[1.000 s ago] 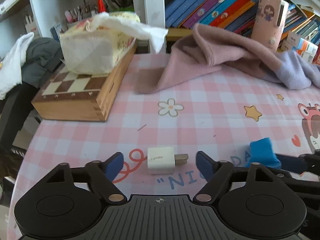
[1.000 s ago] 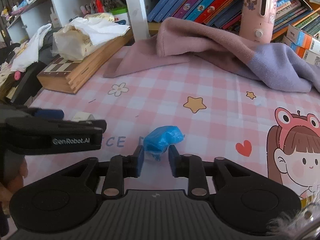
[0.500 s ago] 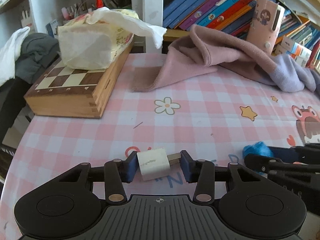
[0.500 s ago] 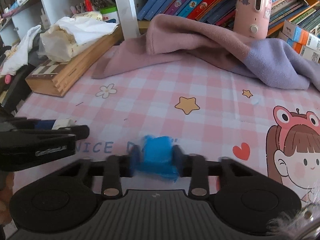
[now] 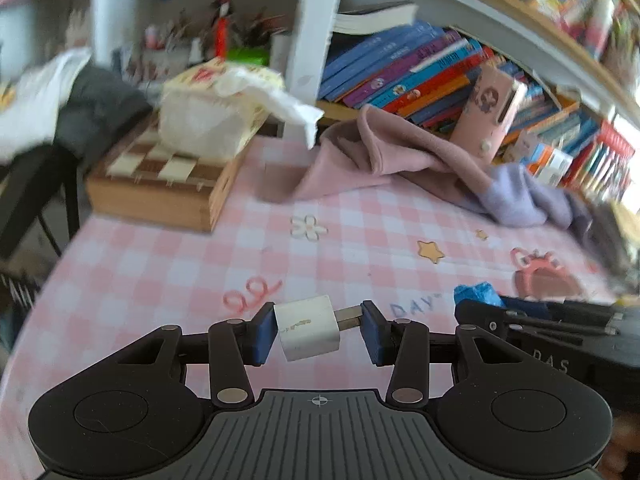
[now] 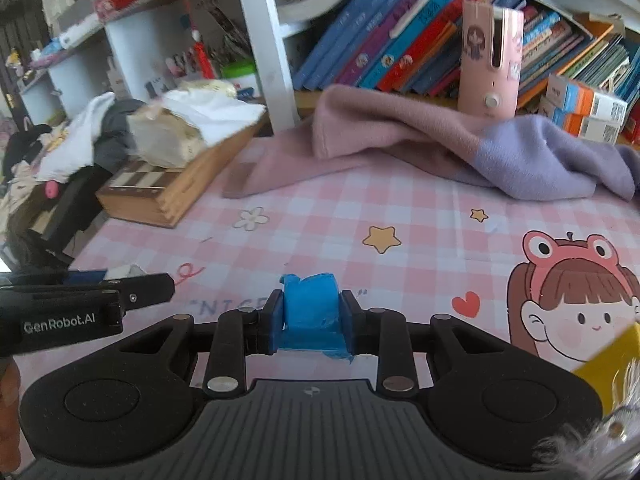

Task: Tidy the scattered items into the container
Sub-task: 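Carry the blue clip and white cube with both tools toward the yellow box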

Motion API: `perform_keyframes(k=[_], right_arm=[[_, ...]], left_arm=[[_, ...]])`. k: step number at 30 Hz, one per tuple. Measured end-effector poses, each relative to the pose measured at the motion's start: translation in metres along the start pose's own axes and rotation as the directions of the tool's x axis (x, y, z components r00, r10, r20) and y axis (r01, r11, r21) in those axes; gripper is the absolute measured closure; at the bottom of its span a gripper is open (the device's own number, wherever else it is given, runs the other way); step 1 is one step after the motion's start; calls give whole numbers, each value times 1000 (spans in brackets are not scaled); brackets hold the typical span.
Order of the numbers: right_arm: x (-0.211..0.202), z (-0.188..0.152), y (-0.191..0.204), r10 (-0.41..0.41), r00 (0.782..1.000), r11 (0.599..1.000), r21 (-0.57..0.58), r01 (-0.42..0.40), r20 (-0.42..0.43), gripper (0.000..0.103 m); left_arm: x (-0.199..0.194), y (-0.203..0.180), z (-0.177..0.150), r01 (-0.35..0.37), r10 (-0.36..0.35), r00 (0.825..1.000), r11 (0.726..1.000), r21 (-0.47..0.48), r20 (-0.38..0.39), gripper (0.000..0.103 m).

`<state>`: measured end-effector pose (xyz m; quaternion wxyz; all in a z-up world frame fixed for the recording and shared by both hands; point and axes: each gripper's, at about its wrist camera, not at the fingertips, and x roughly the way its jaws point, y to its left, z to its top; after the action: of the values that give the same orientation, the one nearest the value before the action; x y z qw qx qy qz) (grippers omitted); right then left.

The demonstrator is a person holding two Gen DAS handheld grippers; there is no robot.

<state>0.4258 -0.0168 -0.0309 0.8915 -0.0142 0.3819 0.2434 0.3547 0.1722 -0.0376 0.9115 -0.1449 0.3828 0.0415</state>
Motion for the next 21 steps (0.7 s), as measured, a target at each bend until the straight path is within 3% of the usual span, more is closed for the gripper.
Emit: perform_keyframes(k=[10,21], right_arm=[[-69,-33,22,23,1000,1000,-13,-23,19,76],[-136,-68,53,26,997,999,22,-28,66,76]], left_arm=[[-75,34,-31,70,-65,997,989,-133,43,60],[-141,56,-64,129,-118,990,977,-172,75,60]])
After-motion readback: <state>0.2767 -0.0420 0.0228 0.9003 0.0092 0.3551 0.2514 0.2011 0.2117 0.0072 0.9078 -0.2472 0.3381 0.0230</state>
